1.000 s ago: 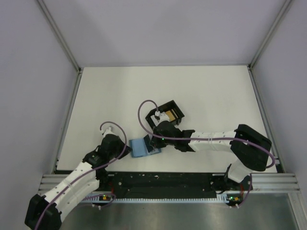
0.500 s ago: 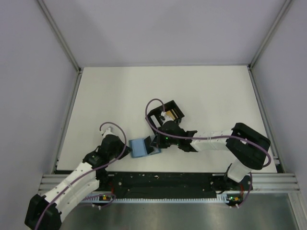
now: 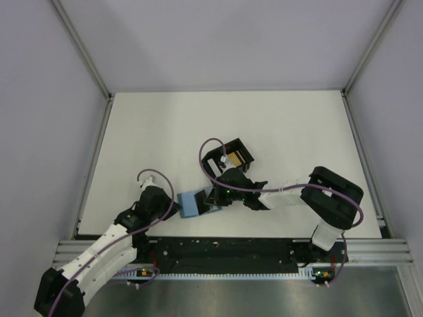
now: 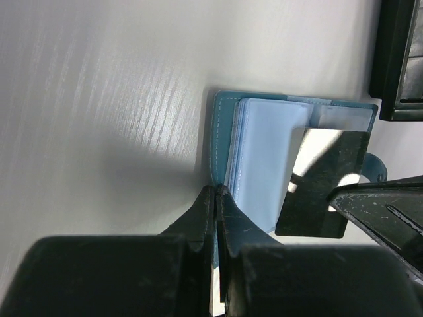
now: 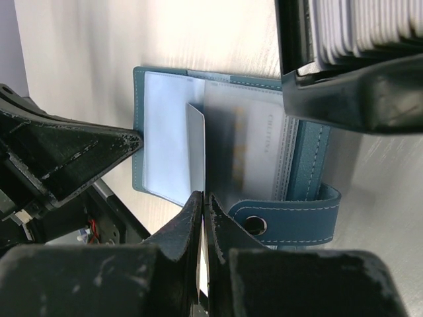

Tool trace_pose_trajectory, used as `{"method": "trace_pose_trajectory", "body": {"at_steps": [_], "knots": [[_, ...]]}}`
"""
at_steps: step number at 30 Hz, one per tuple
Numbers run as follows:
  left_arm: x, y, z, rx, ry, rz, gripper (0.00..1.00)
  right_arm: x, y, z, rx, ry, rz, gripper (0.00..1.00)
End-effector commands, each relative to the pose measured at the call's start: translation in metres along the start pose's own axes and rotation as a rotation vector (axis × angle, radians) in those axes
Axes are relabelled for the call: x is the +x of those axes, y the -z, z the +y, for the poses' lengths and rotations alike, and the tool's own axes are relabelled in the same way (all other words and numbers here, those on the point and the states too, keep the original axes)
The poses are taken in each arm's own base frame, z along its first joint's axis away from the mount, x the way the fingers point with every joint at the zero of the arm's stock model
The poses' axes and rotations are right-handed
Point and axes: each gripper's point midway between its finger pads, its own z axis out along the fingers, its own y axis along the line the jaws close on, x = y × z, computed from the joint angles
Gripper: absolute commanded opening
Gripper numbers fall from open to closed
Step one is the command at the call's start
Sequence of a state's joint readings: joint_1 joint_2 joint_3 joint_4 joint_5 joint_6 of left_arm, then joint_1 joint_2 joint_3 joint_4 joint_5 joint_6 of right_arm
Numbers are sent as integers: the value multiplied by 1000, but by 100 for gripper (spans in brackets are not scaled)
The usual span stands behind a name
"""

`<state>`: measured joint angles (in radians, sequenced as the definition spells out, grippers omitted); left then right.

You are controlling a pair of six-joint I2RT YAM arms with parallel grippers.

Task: Put the credit cards into the card holder
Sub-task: Insert the credit card into the card holder.

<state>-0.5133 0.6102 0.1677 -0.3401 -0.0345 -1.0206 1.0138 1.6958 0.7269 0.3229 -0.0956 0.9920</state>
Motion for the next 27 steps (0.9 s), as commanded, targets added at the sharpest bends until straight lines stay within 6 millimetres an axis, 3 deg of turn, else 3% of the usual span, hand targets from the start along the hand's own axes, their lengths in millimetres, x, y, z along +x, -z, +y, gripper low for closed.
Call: {"method": "trace_pose_trajectory", "body": {"at_steps": [1, 16, 27], "knots": [[-1, -3, 1, 13, 0, -15, 0, -10, -5, -7, 34, 2, -28, 0], [0, -2, 0, 17, -8, -11, 0, -33, -14, -14, 113, 89, -93, 0], [9, -4, -11, 92, 27, 28, 0, -5, -22, -11, 90, 16, -11, 0]]}}
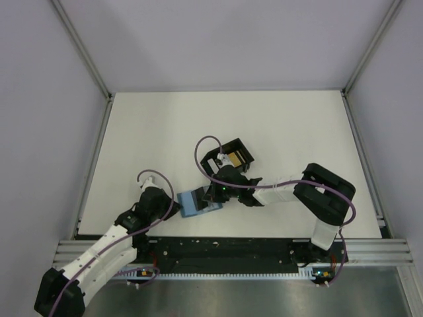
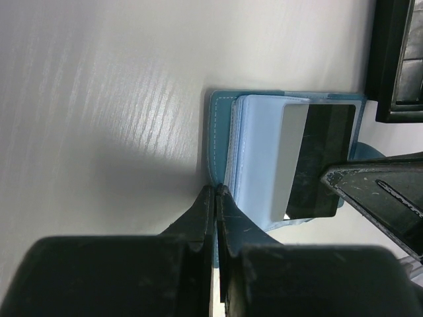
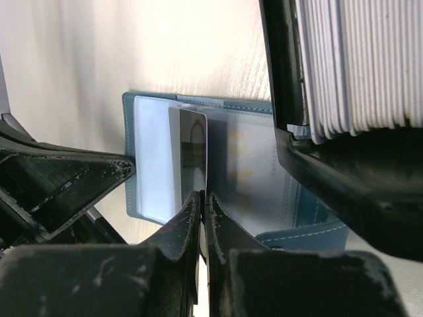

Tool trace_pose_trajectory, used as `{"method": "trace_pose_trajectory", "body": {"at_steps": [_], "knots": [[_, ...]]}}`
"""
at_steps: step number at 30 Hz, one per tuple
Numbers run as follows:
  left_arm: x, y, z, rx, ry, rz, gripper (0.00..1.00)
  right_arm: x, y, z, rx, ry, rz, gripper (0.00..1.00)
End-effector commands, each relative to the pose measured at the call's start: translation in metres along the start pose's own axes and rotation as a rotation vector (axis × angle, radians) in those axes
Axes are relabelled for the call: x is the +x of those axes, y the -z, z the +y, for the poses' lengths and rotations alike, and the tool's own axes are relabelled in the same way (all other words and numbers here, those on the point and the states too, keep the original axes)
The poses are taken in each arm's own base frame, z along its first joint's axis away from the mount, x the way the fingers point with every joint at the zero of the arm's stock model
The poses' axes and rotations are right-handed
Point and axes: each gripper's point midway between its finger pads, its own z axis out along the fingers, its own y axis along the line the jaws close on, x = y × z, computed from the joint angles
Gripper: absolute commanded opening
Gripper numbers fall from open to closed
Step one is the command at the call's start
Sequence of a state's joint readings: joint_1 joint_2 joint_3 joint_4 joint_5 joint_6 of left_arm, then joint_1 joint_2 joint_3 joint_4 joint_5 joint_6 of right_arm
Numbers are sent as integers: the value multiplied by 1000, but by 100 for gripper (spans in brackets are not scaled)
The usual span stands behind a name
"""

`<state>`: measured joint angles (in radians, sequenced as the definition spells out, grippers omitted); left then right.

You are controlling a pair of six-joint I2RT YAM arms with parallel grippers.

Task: Put the credit cards into the card holder
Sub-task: Insert the credit card into the card holder.

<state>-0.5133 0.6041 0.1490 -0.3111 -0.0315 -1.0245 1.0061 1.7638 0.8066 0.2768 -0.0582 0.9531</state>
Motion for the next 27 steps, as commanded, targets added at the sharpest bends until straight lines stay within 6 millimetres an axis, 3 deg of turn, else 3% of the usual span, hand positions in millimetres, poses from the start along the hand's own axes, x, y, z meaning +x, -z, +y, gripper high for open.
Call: {"method": "trace_pose_trajectory", "body": {"at_steps": [1, 11, 15, 19, 23, 27], "knots": [[9, -3, -10, 80, 29, 35, 0, 8, -6, -3, 30, -21, 7, 0], [7, -3, -10, 76, 30, 26, 0, 25, -10, 7, 34, -18, 50, 1], [7, -3, -8, 64, 24, 22, 0, 8, 1, 0, 90, 40, -22, 20], [6, -3, -6, 57, 16, 15, 0, -8, 11, 7, 94, 93, -71, 39], [5, -3, -8, 61, 15, 13, 0, -9, 10, 14, 67, 133, -65, 46], [5, -3, -8, 61, 9, 13, 0, -2, 3, 19, 45, 149, -13, 48]]}}
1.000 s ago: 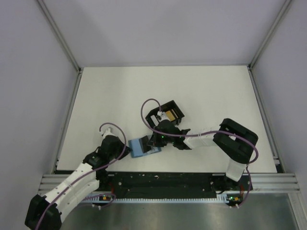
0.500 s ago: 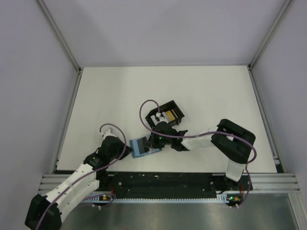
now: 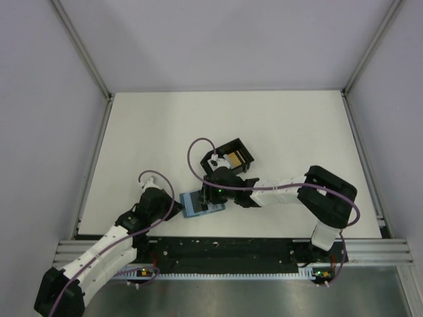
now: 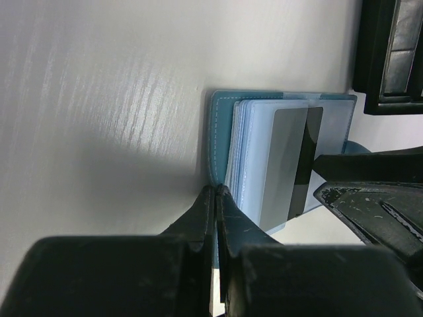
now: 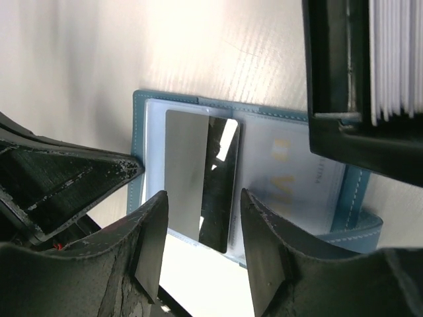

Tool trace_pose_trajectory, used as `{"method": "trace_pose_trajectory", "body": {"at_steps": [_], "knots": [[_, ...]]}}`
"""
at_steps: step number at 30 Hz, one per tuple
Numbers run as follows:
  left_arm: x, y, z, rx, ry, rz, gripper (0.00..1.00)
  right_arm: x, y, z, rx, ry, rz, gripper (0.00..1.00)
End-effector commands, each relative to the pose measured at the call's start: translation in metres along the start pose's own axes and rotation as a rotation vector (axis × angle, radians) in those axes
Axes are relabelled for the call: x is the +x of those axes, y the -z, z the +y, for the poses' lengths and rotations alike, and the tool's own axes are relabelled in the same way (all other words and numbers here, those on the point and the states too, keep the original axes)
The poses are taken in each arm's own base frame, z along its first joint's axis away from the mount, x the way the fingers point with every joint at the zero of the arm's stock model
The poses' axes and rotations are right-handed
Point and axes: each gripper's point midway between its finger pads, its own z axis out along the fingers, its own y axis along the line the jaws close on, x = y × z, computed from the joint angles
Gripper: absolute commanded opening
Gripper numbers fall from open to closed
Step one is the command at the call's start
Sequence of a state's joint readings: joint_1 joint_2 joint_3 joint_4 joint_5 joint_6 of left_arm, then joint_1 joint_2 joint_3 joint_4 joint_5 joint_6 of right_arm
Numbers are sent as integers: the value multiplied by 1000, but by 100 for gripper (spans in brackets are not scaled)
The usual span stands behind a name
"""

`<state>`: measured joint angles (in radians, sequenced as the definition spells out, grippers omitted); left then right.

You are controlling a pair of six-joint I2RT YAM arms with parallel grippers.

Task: Put the credit cards into the card holder
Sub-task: Insert the credit card into the card holder.

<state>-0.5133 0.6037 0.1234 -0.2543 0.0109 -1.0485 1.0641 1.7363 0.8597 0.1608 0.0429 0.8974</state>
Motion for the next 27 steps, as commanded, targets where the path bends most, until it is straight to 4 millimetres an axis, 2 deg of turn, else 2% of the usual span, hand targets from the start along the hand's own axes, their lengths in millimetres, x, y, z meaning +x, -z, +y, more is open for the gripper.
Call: {"method": "trace_pose_trajectory", "body": {"at_steps": [1, 5, 18, 24, 27], "knots": [[0, -1, -1, 10, -16, -6, 0, -5, -4, 13, -25, 58, 17, 48], [0, 0, -1, 12, -16, -6, 0, -3, -8, 20, -38, 84, 31, 48], [-3, 0, -7, 31, -18, -11, 0, 16, -13, 59, -144, 139, 107, 47], [-3, 1, -8, 32, -21, -12, 0, 12, -12, 58, -125, 158, 96, 46], [-4, 2, -8, 28, -26, -13, 0, 1, -4, 55, -98, 191, 56, 46]]}}
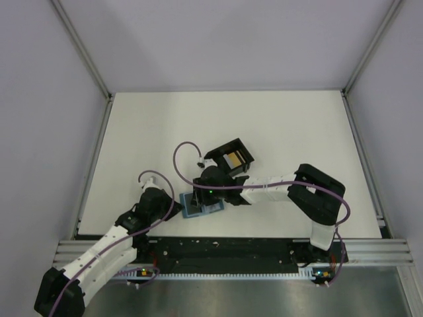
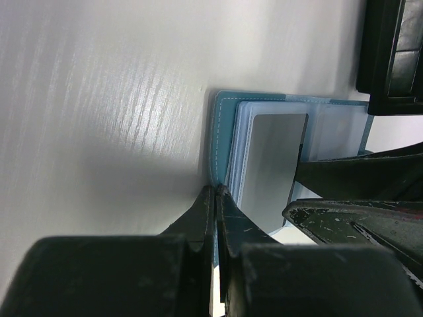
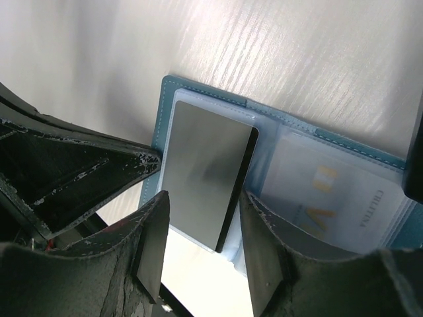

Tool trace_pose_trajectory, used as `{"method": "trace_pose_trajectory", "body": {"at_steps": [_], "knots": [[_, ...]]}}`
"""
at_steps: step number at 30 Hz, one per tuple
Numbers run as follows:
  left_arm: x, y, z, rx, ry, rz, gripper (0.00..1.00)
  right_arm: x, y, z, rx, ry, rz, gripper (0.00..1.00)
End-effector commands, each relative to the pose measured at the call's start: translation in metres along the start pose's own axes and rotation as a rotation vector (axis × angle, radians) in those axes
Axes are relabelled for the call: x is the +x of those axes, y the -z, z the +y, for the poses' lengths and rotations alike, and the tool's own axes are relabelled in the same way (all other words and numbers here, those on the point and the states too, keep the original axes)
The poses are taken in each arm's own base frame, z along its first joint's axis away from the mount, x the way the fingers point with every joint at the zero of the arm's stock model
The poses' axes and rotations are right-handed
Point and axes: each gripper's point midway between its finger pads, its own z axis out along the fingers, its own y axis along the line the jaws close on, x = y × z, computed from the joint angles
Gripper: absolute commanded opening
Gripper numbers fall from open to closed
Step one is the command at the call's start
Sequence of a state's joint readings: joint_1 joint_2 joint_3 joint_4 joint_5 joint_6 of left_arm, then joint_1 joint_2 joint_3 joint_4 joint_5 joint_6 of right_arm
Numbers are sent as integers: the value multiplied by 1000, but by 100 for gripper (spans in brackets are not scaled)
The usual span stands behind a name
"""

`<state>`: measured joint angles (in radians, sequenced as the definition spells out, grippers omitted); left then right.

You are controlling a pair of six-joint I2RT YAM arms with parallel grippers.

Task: Put the credit cards into the card holder
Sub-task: Insert the credit card into the card holder.

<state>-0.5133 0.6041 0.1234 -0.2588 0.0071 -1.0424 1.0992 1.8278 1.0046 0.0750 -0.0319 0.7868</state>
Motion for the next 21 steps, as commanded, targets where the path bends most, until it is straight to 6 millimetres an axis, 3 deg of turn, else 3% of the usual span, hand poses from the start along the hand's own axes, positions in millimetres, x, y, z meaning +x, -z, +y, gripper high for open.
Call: {"method": "trace_pose_trajectory", "body": {"at_steps": [1, 11, 19, 21], "knots": [[-4, 2, -9, 30, -21, -12, 0, -17, 13, 26, -39, 75, -51, 47], [-14, 10, -9, -23, -76, -30, 0, -49, 55, 20, -55, 186, -179, 53], [-19, 15, -4, -72, -121, -34, 0, -61, 75, -23, -96, 112, -195, 57], [-20, 16, -2, -84, -131, -35, 0, -67, 76, -24, -111, 118, -198, 57]]}}
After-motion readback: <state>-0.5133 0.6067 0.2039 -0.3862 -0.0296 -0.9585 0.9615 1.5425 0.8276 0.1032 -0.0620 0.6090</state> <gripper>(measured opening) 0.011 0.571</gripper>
